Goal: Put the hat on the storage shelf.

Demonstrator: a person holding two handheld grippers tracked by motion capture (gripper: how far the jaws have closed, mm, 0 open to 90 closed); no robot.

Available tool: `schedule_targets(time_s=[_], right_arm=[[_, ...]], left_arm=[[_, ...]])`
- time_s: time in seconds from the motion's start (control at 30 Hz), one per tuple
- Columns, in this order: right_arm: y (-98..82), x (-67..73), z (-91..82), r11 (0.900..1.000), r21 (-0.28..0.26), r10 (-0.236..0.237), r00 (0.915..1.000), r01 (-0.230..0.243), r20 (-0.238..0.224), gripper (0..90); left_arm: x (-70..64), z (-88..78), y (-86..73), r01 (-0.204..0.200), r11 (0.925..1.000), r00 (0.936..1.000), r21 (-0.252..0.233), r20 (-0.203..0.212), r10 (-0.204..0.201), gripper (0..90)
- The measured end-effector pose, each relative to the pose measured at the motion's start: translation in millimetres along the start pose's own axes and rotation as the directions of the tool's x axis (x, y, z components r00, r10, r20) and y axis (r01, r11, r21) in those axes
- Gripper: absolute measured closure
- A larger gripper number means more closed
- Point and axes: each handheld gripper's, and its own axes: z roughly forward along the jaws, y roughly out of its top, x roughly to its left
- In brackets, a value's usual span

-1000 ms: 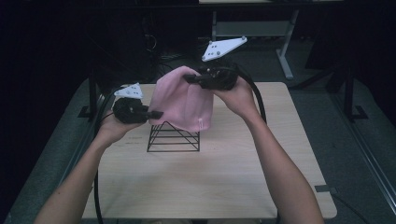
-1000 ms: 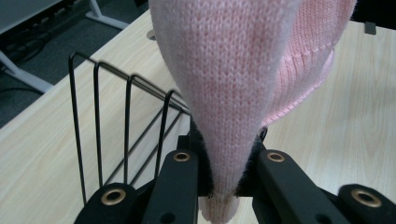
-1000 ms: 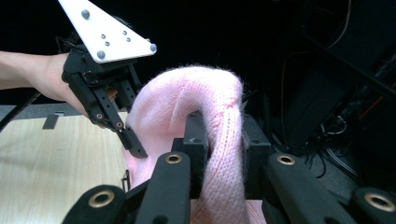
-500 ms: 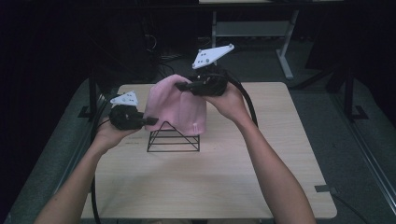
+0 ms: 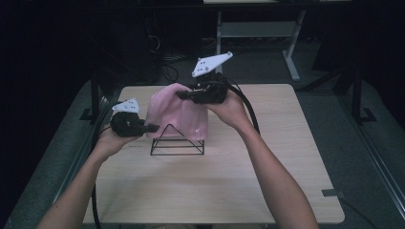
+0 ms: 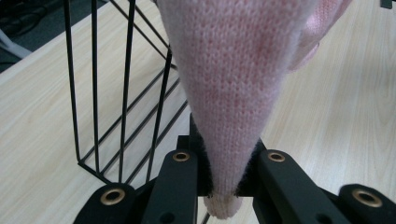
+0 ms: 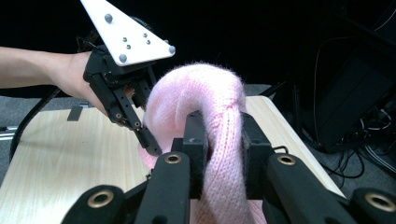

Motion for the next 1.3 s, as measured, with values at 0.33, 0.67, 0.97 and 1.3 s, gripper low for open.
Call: schedule_targets(time_s=[0.33,0.67,0.97,1.3], right_arm=[[-2.5,-0.7,3.3,1.000,0.007,0.008,0.9999,-0.008,-0.013,76.2],[-5.1,-1.9,8.3,1.000,0.016,0.015,0.9994,-0.014,-0.031,76.2],[-12.4,-3.1,16.2,0.999,0.039,0.031,0.9984,-0.029,-0.046,76.1],[-22.9,-4.0,22.9,0.997,0.057,0.046,0.9967,-0.043,-0.067,75.9]], left_arm=[[1.1,2.2,-1.1,0.000,0.9998,1.0000,0.020,-0.001,0.000,81.2],[2.3,4.8,-4.0,0.005,0.9990,1.0000,0.043,-0.007,-0.005,81.1],[4.7,10.2,-13.6,0.018,0.9975,0.9998,0.069,-0.005,-0.017,80.9],[6.3,18.2,-18.8,0.021,0.9942,0.9998,0.106,-0.007,-0.021,80.2]])
